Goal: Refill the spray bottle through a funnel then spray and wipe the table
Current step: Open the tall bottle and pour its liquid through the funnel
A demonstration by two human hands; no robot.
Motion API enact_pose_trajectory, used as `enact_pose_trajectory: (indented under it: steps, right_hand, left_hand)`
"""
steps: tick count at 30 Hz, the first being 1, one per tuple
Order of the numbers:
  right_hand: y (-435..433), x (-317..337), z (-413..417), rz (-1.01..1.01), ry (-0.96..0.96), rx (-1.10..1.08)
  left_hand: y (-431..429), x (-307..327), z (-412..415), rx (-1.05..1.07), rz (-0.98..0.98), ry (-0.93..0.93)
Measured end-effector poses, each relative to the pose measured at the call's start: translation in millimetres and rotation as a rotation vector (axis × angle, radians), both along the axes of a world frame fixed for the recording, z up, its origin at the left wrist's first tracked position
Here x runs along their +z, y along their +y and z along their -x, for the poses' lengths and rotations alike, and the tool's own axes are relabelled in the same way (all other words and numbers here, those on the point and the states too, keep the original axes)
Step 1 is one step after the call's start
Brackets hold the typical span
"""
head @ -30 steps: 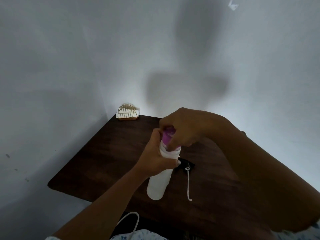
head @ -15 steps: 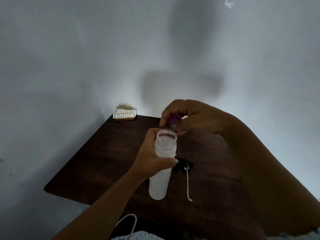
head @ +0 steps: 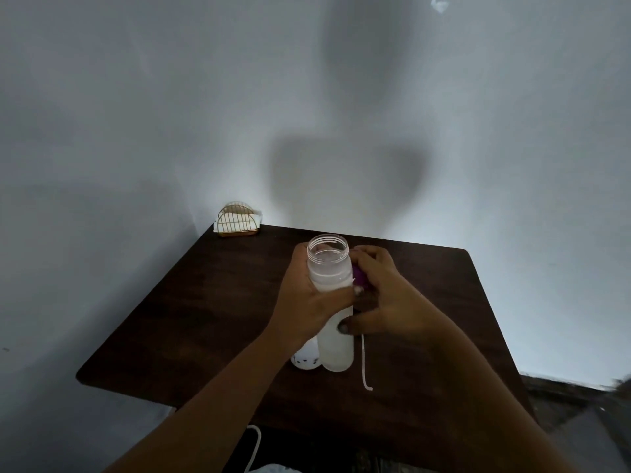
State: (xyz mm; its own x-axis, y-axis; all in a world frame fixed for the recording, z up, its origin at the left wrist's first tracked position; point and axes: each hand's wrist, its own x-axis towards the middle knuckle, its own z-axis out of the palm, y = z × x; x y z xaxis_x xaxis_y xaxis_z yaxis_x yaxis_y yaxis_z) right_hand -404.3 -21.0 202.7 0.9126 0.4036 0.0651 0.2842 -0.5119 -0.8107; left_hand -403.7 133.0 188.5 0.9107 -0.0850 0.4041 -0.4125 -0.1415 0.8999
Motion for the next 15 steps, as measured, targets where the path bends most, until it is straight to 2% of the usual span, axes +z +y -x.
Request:
enact_pose_trajectory:
  steps: [4, 8, 12, 15]
  right_hand:
    - [12.2, -14.6, 7.0, 0.093, -0.2, -0.16]
    - [7.5, -28.6, 9.4, 0.04, -0.264, -0.254]
    - [3.9, -48.1, 3.0, 0.1, -0.255, -0.361]
    - [-6.6, -50.8, -3.6, 0.124, -0.213, -0.46]
  left_hand:
    - [-10.4, -3.2, -1.7, -0.033, -0.047, 0.059]
    - [-15.8, -7.7, -1.8, -0.105, -0.097, 0.091]
    - [-11.4, -12.4, -7.4, -0.196, -0.121, 0.128]
    - [11.7, -19.2, -19.5, -0.132, -0.165, 0.141]
